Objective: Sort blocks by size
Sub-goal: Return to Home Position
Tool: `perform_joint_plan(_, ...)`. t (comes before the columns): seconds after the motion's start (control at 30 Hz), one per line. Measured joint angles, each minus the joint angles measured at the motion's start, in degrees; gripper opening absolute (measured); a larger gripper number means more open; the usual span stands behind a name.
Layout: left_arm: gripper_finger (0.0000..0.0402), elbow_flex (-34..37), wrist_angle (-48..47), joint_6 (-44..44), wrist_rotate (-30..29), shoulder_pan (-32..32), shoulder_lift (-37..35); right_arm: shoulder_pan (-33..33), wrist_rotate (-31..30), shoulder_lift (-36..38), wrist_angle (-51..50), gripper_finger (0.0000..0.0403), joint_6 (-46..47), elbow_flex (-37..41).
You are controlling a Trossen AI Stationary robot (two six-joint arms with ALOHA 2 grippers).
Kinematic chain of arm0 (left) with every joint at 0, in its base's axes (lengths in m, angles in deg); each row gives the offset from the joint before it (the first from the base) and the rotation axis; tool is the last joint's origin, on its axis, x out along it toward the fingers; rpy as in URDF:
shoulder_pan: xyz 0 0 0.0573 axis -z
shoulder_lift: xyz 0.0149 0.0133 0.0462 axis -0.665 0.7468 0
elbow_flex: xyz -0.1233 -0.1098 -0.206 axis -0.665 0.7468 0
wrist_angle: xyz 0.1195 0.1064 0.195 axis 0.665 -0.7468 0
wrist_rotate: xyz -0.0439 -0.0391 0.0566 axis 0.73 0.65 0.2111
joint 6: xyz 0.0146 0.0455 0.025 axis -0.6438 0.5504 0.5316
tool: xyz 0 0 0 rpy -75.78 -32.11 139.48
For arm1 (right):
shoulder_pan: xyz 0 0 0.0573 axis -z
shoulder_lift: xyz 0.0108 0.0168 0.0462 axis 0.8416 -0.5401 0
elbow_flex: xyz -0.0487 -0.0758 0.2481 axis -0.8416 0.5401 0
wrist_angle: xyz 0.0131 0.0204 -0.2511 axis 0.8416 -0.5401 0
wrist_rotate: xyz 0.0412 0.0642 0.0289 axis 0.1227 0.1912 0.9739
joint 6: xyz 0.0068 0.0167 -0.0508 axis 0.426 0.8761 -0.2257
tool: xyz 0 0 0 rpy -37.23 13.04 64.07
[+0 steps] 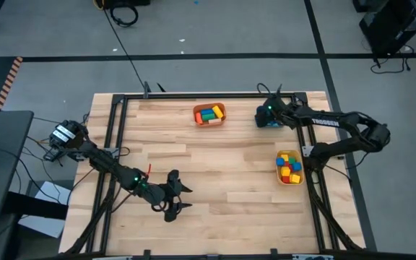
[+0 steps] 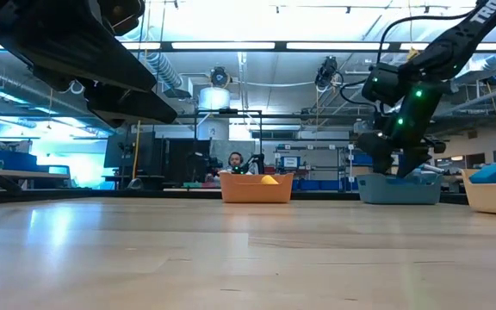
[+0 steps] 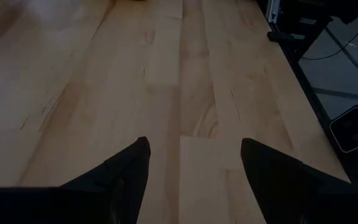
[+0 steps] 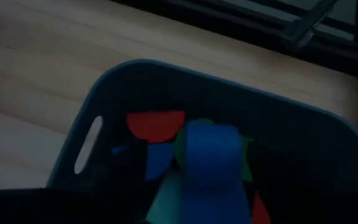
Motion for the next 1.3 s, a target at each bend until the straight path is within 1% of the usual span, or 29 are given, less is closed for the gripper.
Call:
perform_joint_plan(0.07, 0.0261, 0.0, 0.0, 0.0, 0.0, 0.0, 0.0, 0.0, 0.0, 0.1, 0.0, 0.0307, 0.0, 0.0)
perform_joint_plan(0.13, 0.0261, 0.0, 0.0, 0.0, 0.0, 0.0, 0.0, 0.0, 0.0, 0.8, 0.0, 0.032, 0.0, 0.0)
perform_joint_plan(0.23, 0.0261, 0.0, 0.0, 0.0, 0.0, 0.0, 0.0, 0.0, 0.0, 2.8, -0.4, 0.0326, 0.0, 0.0)
perform_joint_plan(0.33, 0.0261, 0.0, 0.0, 0.0, 0.0, 0.0, 0.0, -0.1, 0.8, 6.0, -1.5, 0.0323, 0.0, 0.0)
perform_joint_plan(0.47, 0.0261, 0.0, 0.0, 0.0, 0.0, 0.0, 0.0, -0.3, 4.5, 11.2, -4.3, 0.0317, 0.0, 0.0)
perform_joint_plan(0.57, 0.0261, 0.0, 0.2, 0.0, 0.0, 0.0, 0.0, -1.1, 8.9, 15.5, -8.2, 0.0315, -0.1, 0.0)
perform_joint_plan(0.63, 0.0261, 0.0, 0.4, 0.0, 0.0, 0.0, 0.0, -2.7, 12.0, 18.1, -10.4, 0.0316, -1.9, 0.0)
perform_joint_plan(0.73, 0.0261, 0.0, 0.0, 0.5, 0.0, 0.0, 0.0, -7.4, 14.7, 21.6, -13.2, 0.0318, -3.2, 0.0)
perform_joint_plan(0.83, 0.0261, 0.0, -0.1, 3.0, 0.0, 0.0, 0.0, -14.6, 14.4, 25.0, -12.4, 0.032, -1.8, 2.3)
perform_joint_plan(0.93, 0.0261, 0.0, 0.3, 4.9, -0.1, 0.0, 0.0, -22.7, 12.2, 28.1, -8.7, 0.0319, 1.9, 6.5)
perform_joint_plan(1.03, 0.0261, 0.0, 0.1, 8.6, -1.8, -1.0, 0.0, -30.2, 8.3, 30.6, -3.0, 0.0317, 4.5, 11.3)
perform_joint_plan(1.13, 0.0261, 0.0, -0.4, 10.9, -4.4, -4.4, 0.0, -36.2, 4.3, 32.0, 4.6, 0.0316, 5.6, 15.3)
perform_joint_plan(1.2, 0.0261, 0.1, -0.6, 12.9, -4.4, -7.8, 0.0, -39.1, 2.7, 32.3, 9.7, 0.0316, 5.2, 17.0)
perform_joint_plan(1.23, 0.0261, 0.4, -0.5, 13.9, -3.9, -9.8, 0.0, -40.1, 2.3, 32.2, 12.0, 0.0317, 4.7, 17.6)
perform_joint_plan(1.3, 0.0261, 1.3, -0.5, 15.8, -0.2, -14.3, 0.0, -41.7, 2.1, 32.2, 15.5, 0.0319, 3.8, 18.0)
